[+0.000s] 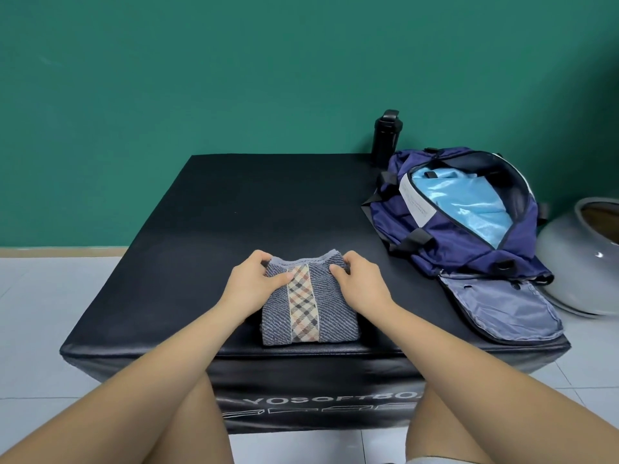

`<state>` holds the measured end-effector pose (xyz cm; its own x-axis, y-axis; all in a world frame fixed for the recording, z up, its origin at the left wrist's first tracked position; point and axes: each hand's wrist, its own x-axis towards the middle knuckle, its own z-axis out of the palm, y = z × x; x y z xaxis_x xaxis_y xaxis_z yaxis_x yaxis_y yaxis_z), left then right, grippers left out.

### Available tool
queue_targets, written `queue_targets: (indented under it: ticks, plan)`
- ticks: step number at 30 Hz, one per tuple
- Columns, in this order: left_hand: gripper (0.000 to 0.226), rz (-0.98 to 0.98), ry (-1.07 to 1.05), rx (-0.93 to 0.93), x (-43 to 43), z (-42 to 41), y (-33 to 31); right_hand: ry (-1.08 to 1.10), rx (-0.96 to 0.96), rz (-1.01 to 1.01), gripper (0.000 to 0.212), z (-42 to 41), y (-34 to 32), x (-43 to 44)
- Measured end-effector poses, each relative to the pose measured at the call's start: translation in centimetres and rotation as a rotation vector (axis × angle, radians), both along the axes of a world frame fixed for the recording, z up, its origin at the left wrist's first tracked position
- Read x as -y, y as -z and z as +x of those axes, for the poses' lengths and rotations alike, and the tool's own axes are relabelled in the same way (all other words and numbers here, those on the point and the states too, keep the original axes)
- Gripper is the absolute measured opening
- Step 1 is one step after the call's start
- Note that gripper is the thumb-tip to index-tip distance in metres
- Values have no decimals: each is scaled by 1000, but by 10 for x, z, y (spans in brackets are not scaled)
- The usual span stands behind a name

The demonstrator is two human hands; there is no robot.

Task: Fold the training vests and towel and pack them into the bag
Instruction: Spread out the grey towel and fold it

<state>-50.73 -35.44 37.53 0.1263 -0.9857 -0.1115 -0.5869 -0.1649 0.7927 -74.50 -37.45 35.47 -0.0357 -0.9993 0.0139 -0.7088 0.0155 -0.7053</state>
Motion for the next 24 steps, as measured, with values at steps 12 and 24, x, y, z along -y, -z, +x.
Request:
queue_targets:
  ticks: [12,24]
  plan:
    - [55,212,49,121,31,6,-6,-66,-264,-34,40,-4,5,5]
    - [37,482,314,-357,27,-7,-74,-267,253,340,94,-33,-32,12]
